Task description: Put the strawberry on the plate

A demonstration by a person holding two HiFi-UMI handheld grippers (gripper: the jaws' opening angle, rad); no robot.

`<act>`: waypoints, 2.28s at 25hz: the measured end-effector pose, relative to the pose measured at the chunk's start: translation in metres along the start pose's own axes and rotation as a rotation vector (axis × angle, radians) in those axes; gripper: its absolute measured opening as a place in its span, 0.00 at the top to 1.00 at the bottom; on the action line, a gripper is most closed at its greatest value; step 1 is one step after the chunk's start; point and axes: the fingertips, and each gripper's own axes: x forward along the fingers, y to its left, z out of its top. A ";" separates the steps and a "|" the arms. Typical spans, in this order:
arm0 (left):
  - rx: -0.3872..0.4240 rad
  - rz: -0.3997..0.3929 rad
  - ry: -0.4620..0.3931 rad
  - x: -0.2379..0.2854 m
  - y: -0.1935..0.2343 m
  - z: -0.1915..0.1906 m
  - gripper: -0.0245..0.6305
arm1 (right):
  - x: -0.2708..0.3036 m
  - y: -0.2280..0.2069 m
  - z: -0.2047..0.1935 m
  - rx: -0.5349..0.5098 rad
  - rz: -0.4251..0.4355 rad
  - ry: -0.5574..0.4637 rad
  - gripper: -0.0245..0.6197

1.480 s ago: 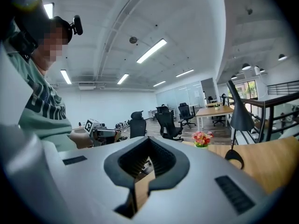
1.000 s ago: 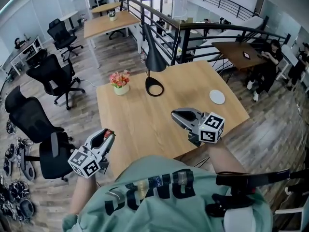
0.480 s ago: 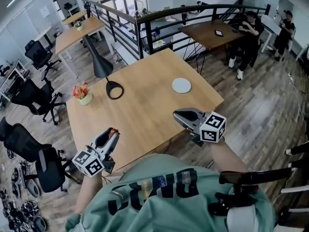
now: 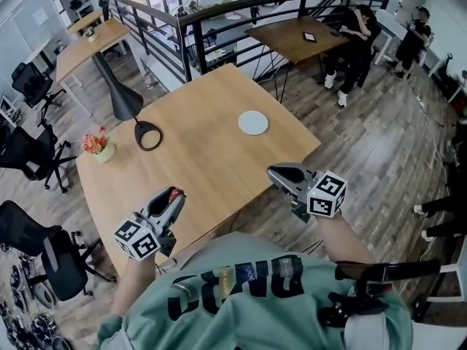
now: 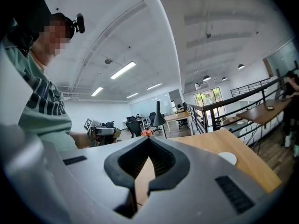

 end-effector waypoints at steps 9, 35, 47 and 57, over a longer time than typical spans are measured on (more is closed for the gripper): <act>0.054 -0.134 0.002 0.033 0.070 0.030 0.75 | 0.038 -0.031 0.039 -0.017 -0.145 -0.008 0.95; -0.056 0.212 -0.075 0.220 0.006 0.017 0.75 | -0.019 -0.257 0.049 -0.038 0.201 0.080 0.95; -0.051 0.286 -0.115 0.179 0.068 0.030 0.75 | 0.061 -0.248 0.066 -0.064 0.253 0.119 0.95; 0.009 0.261 -0.104 0.157 0.133 0.047 0.75 | 0.117 -0.240 0.070 -0.068 0.212 0.137 0.95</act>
